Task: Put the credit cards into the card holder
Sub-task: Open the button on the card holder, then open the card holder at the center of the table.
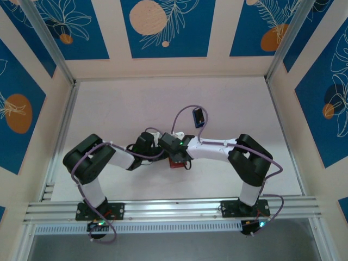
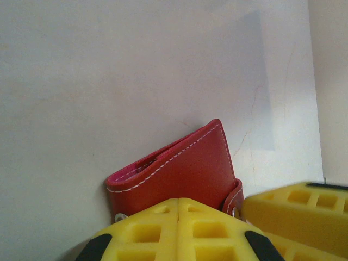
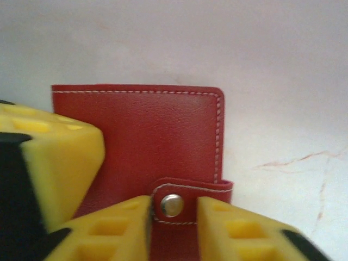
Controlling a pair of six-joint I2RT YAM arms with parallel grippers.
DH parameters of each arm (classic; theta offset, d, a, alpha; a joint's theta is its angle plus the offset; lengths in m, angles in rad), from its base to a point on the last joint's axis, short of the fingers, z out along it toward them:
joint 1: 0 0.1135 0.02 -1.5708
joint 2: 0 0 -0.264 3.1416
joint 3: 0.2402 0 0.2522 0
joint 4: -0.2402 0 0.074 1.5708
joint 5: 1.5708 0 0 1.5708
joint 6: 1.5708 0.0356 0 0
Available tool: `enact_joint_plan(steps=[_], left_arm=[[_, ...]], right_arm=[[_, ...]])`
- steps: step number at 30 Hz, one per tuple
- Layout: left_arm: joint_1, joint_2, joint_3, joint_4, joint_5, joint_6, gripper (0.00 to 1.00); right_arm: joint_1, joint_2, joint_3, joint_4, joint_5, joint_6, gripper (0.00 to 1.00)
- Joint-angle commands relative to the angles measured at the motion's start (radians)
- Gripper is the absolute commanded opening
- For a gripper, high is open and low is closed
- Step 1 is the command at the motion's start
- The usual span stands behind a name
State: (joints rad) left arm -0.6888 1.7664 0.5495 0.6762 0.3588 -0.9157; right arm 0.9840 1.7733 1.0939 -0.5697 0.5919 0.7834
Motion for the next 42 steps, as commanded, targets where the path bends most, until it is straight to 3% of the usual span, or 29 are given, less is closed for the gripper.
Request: enact_joint_plan(steps=[1,4,14,22,27,31,33,36,40,42], left_arm=[[-0.009,0.045,-0.041,-0.193,-0.06,0.008,0.0],[-0.009,0.043,-0.039,-0.205,-0.066,0.013,0.0],[-0.008,0.028,-0.013,-0.268,-0.086,0.037,0.0],[-0.017,0.016,0.01,-0.301,-0.084,0.052,0.0],[-0.044,-0.018,0.057,-0.371,-0.09,0.092,0.0],[-0.059,-0.037,0.083,-0.405,-0.088,0.107,0.0],[-0.065,-0.041,0.096,-0.418,-0.084,0.112,0.0],[-0.072,-0.047,0.105,-0.426,-0.091,0.11,0.0],[-0.073,-0.045,0.101,-0.419,-0.101,0.094,0.0],[-0.074,-0.047,0.096,-0.415,-0.105,0.088,0.0]], right_arm=[[0.0,0.006,0.019,-0.023,0.04,0.003,0.11],[0.001,-0.012,0.018,-0.037,0.051,0.008,0.0],[-0.027,-0.107,-0.026,-0.078,0.102,0.011,0.0],[-0.139,-0.181,-0.141,-0.026,0.0,0.035,0.01],[-0.279,-0.277,-0.287,0.11,-0.17,0.115,0.18],[-0.22,-0.335,-0.262,0.045,-0.032,0.141,0.37],[-0.173,-0.349,-0.218,-0.002,0.022,0.138,0.41],[-0.098,-0.39,-0.168,-0.028,0.046,0.097,0.33],[-0.087,-0.378,-0.128,0.024,-0.117,0.033,0.05],[-0.089,-0.342,-0.11,0.042,-0.174,0.022,0.0]])
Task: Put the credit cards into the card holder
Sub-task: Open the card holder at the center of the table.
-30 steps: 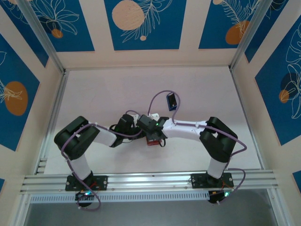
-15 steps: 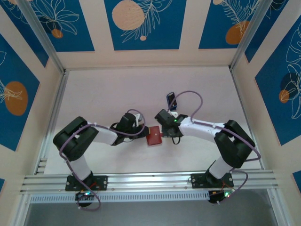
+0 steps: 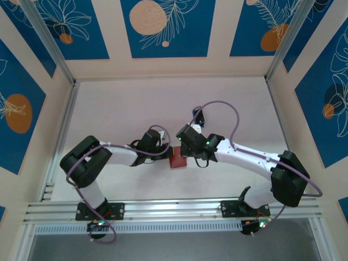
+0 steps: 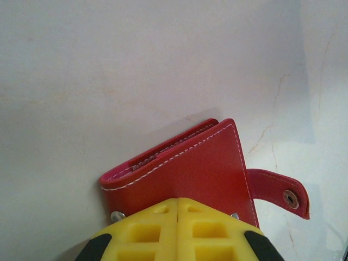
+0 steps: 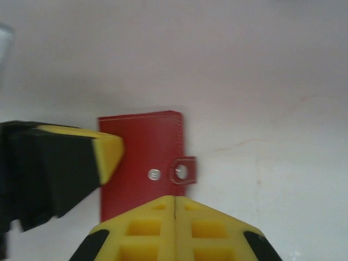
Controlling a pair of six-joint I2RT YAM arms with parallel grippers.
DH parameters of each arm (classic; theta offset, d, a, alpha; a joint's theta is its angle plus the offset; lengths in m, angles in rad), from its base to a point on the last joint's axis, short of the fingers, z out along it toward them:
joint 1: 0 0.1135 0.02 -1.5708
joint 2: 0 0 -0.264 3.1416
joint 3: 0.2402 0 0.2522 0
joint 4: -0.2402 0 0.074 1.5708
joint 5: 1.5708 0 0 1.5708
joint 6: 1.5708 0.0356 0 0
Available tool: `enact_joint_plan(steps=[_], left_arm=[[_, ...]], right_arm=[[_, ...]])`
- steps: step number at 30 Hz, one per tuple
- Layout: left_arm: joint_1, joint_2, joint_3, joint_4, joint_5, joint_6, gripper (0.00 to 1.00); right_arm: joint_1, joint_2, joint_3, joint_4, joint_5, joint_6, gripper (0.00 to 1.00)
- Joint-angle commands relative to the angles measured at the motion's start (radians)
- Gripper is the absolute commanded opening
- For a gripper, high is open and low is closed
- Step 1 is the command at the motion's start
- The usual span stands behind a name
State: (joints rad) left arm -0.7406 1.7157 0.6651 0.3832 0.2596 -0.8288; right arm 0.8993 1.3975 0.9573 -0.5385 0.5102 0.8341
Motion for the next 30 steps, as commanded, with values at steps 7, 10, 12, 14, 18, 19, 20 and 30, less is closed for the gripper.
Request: enact_joint_plan(steps=[7,10,12,14,18,19,20,30], left_arm=[[-0.029,-0.006,-0.025,-0.125,-0.017,-0.001,0.0],[-0.03,-0.015,-0.032,-0.13,-0.022,0.001,0.0],[-0.029,-0.021,-0.035,-0.137,-0.025,0.006,0.0],[-0.029,-0.022,-0.037,-0.138,-0.026,0.005,0.0],[-0.029,-0.021,-0.044,-0.128,-0.026,0.005,0.0],[-0.031,-0.022,-0.043,-0.127,-0.025,0.006,0.0],[-0.03,-0.02,-0.044,-0.127,-0.025,0.005,0.0],[-0.032,-0.051,-0.013,-0.155,0.016,0.026,0.0]], right_arm=[[-0.017,0.217,0.093,0.023,-0.179,-0.016,0.0],[-0.029,0.27,0.111,-0.012,-0.159,0.011,0.0],[-0.041,0.272,0.096,-0.02,-0.143,0.03,0.0],[-0.045,0.265,0.089,-0.049,-0.097,0.051,0.0],[-0.053,0.266,0.083,-0.103,-0.04,0.069,0.0],[-0.054,0.268,0.08,-0.106,-0.039,0.069,0.0],[-0.057,0.272,0.077,-0.104,-0.04,0.069,0.0],[-0.117,0.324,0.018,-0.002,-0.176,0.058,0.0]])
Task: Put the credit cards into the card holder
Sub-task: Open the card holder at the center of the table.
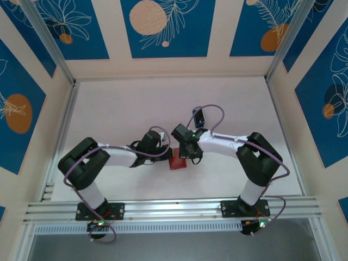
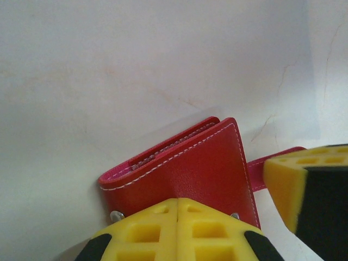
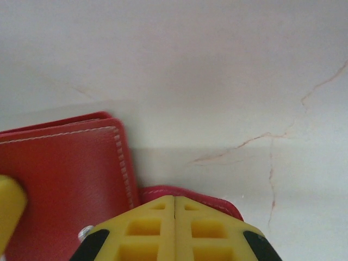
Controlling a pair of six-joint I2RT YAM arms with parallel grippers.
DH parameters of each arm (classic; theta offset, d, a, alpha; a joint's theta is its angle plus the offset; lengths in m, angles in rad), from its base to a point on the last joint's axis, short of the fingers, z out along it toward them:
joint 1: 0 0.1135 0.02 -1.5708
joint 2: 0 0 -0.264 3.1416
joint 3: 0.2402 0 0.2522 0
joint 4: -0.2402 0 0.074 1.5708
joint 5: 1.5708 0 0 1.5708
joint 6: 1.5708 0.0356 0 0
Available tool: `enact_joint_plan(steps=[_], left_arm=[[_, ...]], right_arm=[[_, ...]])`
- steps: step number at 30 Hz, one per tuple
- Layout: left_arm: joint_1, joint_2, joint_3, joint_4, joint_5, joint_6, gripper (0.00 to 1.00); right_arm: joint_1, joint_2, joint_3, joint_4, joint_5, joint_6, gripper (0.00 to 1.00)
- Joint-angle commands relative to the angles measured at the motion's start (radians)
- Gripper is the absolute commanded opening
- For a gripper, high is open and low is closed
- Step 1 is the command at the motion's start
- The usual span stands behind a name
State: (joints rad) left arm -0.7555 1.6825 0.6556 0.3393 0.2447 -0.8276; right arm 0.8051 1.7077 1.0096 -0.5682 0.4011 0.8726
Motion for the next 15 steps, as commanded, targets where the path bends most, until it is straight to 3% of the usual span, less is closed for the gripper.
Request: enact_joint_plan(steps=[1,8,15], left_arm=[[-0.017,-0.027,0.004,-0.117,0.041,0.029,0.0],[-0.015,-0.142,0.038,-0.128,0.119,0.045,0.02],[-0.013,-0.243,0.046,-0.362,-0.034,0.06,0.0]], right_arm=[[-0.032,0.017,-0.042,0.037,-0.081,0.021,0.0],[-0.061,0.029,-0.071,0.073,-0.121,0.018,0.0],[-0.076,0.027,-0.09,0.094,-0.145,0.02,0.0]])
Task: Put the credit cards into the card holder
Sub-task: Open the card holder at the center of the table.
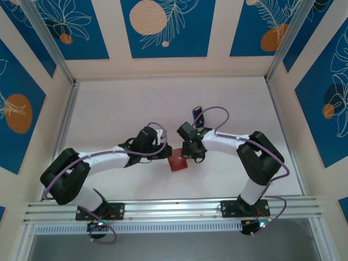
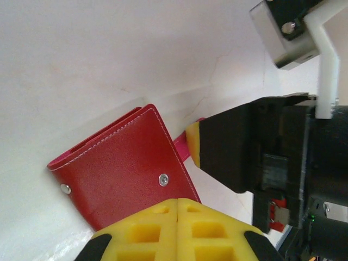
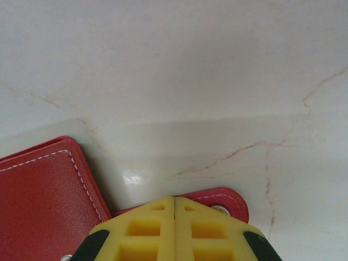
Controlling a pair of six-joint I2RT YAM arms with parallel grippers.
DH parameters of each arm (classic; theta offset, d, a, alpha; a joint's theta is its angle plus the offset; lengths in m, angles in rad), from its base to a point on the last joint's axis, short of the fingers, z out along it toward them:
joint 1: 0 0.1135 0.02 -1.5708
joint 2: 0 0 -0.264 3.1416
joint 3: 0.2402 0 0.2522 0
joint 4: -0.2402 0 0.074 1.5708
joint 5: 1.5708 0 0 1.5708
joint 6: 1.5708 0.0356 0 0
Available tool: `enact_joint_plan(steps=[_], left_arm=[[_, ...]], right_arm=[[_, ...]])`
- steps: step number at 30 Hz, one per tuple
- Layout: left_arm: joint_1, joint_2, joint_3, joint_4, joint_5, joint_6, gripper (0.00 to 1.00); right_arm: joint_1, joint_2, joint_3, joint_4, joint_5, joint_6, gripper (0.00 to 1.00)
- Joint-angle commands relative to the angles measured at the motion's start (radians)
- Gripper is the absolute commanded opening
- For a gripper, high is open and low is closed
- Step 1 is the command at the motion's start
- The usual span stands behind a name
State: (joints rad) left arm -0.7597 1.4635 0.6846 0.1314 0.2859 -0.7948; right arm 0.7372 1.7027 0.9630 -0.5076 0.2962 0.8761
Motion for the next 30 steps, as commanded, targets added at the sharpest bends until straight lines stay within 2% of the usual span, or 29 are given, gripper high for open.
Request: enact_joint_plan(steps=[1,5,16,30], left_arm=[[-0.01,-0.027,0.017,-0.186,-0.095,0.033,0.0],[-0.009,-0.011,-0.003,-0.198,-0.097,0.037,0.0],[-0.027,0.15,0.043,-0.114,-0.044,0.027,0.0],[-0.053,0.225,0.043,-0.048,-0.037,0.008,0.0]], right_arm=[[-0.012,0.028,-0.047,0.036,-0.046,0.015,0.0],[-0.028,0.019,-0.062,0.051,-0.072,0.007,0.0],[-0.048,0.01,-0.065,0.066,-0.114,-0.002,0.0],[-0.046,-0.036,-0.081,0.113,-0.206,-0.026,0.0]])
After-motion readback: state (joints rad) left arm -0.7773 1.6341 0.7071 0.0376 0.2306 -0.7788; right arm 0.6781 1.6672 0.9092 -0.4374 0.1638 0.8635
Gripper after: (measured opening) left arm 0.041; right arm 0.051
